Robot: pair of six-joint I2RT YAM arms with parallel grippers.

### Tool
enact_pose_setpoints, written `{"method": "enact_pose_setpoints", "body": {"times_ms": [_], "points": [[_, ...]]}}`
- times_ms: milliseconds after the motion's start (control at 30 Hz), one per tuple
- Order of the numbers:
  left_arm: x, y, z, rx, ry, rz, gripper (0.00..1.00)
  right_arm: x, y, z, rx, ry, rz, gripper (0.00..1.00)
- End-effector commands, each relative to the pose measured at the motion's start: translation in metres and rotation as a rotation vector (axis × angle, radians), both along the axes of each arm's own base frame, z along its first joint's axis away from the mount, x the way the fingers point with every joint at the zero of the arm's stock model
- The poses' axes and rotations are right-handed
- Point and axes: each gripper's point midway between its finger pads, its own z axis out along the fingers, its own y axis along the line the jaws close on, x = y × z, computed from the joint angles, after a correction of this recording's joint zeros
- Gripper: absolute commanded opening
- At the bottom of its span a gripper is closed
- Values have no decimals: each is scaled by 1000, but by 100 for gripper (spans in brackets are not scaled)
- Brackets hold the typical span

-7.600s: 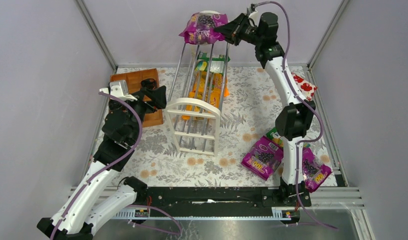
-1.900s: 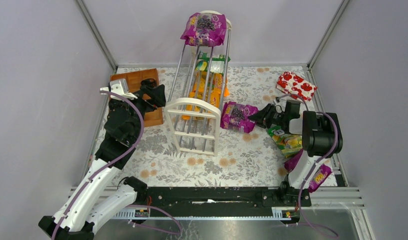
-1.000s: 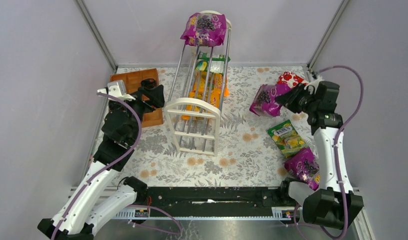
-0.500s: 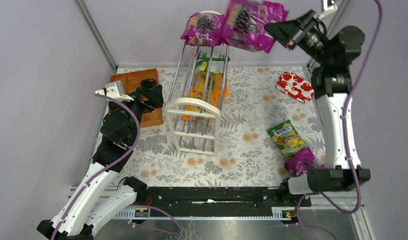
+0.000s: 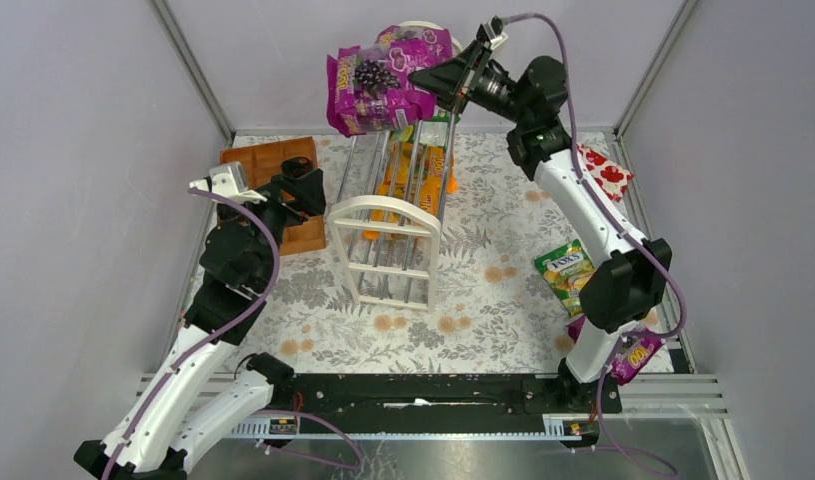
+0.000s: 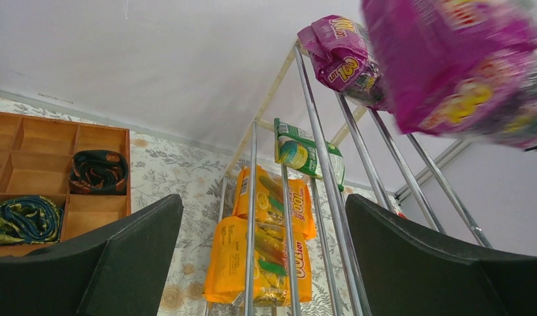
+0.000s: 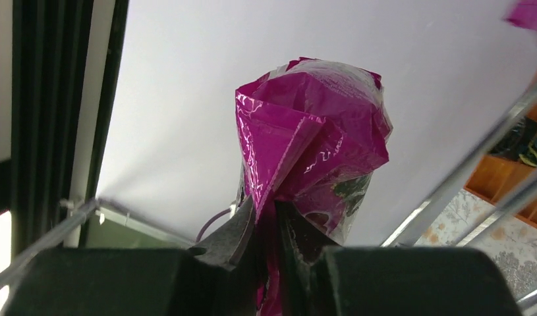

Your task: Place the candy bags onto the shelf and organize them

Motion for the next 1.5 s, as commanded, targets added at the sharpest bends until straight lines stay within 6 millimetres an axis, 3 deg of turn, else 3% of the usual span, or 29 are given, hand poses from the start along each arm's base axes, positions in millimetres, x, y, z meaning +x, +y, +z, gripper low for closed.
{"method": "enact_pose_setpoints", "body": {"times_ms": [0,300,767,867,1067,1167,1267,1367,1467], "points": [[-5,5,11,-12,-35,13,99,-9,-25,48,180,-97,-119,0],[-6,4,12,-12,-38,4,99,13,-32,5,277,51,-162,0],[-7,2,12,-10,-39,-2,99,38,-43,-45,184,118,-273,7],[-7,2,12,-10,-39,-2,99,41,-43,-51,152,116,-261,15],[-7,4,13,-10,-42,4,99,40,-52,-63,-36,57,-303,49],[-8,4,14,-10,-45,3,99,27,-70,-71,-176,7,-348,66],[-9,4,15,-10,-48,2,99,3,-100,-79,-382,-118,-442,83],[-10,4,16,-12,-50,1,99,-25,-147,-107,-670,-168,-625,98],[-10,3,16,-14,-52,-3,99,-55,-202,-157,-920,-111,-793,100]]}}
